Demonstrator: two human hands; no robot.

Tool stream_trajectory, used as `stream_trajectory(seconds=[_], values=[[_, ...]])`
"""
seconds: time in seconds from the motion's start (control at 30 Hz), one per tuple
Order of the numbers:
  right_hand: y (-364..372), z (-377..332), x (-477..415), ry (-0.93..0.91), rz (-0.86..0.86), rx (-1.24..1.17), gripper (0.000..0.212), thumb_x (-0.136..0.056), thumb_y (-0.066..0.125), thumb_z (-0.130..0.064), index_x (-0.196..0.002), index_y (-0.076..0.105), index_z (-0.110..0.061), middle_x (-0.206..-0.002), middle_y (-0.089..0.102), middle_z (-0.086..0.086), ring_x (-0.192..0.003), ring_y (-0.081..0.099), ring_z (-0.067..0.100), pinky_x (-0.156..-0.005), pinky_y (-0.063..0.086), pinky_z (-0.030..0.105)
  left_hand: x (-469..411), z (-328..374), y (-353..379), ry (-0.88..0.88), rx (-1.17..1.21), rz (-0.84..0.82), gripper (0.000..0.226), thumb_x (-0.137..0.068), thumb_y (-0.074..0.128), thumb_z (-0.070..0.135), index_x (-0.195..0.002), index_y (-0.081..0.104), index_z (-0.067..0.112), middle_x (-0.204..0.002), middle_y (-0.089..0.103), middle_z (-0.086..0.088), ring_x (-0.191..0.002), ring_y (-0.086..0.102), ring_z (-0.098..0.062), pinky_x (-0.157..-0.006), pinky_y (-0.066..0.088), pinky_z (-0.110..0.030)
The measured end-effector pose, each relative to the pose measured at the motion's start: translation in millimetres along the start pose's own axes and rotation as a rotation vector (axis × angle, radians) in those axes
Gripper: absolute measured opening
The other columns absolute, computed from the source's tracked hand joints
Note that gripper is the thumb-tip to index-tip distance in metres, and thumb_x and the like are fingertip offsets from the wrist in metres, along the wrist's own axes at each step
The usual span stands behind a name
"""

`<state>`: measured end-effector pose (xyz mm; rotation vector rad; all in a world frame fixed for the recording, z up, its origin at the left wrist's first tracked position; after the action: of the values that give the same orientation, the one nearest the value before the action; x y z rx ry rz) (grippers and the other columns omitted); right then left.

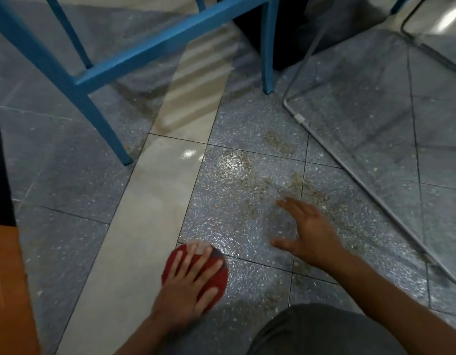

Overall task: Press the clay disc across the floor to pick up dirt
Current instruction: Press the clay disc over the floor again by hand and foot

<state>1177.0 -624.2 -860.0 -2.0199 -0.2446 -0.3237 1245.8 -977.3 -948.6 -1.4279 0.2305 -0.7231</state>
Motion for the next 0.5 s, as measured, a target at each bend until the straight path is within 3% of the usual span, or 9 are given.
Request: stream_trajectory(seconds=[0.1,0.2,0.3,0.4,0.5], values=[[-0.4,8.9,14.2,0.001,-0.004,-0.003,0.1,-0.072,0.079,-0.065,-0.156,0.032,-0.037,-0.165,0.03,-0.004,-0.148,0.032,0.026,-0.119,0.028,0.039,-8.8,-37.7,-10.5,-0.081,0.025,-0.015,0.067,-0.109,0.033,0.063,-0.171,0.018,0.041,-0.182,0.007,0.002,-0.167,0.004,-0.033,-0.13,0.015,-0.063],[1.2,16.2,24.1,0.013,0.001,-0.023,0.099,-0.073,0.078,-0.065,-0.156,0.033,-0.037,-0.165,0.03,-0.004,-0.148,0.031,0.026,-0.118,0.029,0.04,-73.8,-63.0,-28.7,-0.366,0.106,0.033,0.069,-0.109,0.016,0.067,-0.172,0.006,0.04,-0.181,-0.004,-0.001,-0.167,-0.01,-0.033,-0.133,0.002,-0.062],[5.6,22.3,34.0,0.014,-0.01,-0.002,0.099,-0.074,0.076,-0.068,-0.157,0.03,-0.038,-0.166,0.027,-0.007,-0.149,0.029,0.023,-0.119,0.027,0.038,-154.5,-61.1,-50.2,-0.601,0.204,0.067,0.072,-0.107,0.008,0.068,-0.172,0.002,0.038,-0.181,-0.006,-0.003,-0.166,-0.012,-0.037,-0.132,-0.004,-0.063],[7.6,25.5,40.6,0.024,0.012,-0.018,0.098,-0.074,0.075,-0.068,-0.157,0.032,-0.038,-0.166,0.028,-0.006,-0.149,0.03,0.023,-0.119,0.028,0.04,-196.5,-33.1,-55.5,-0.59,0.219,0.075,0.071,-0.109,0.01,0.065,-0.172,0.0,0.035,-0.181,-0.01,-0.004,-0.164,-0.015,-0.04,-0.131,-0.009,-0.063],[8.9,28.9,45.3,0.034,0.012,-0.016,0.095,-0.075,0.077,-0.066,-0.155,0.036,-0.036,-0.163,0.034,-0.003,-0.147,0.033,0.025,-0.117,0.032,0.042,-180.4,6.1,-41.4,-0.431,0.185,0.075,0.069,-0.11,0.009,0.065,-0.171,-0.005,0.036,-0.18,-0.014,-0.003,-0.164,-0.018,-0.039,-0.131,-0.009,-0.062]])
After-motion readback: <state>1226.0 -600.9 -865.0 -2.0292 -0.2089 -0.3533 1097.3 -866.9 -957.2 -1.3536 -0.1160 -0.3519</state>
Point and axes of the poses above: each hand's wrist, its own x-axis away from the middle knuckle, its own y-axis out of the palm, z = x × y, the point moved 1 cm from there along -x, towards the middle knuckle
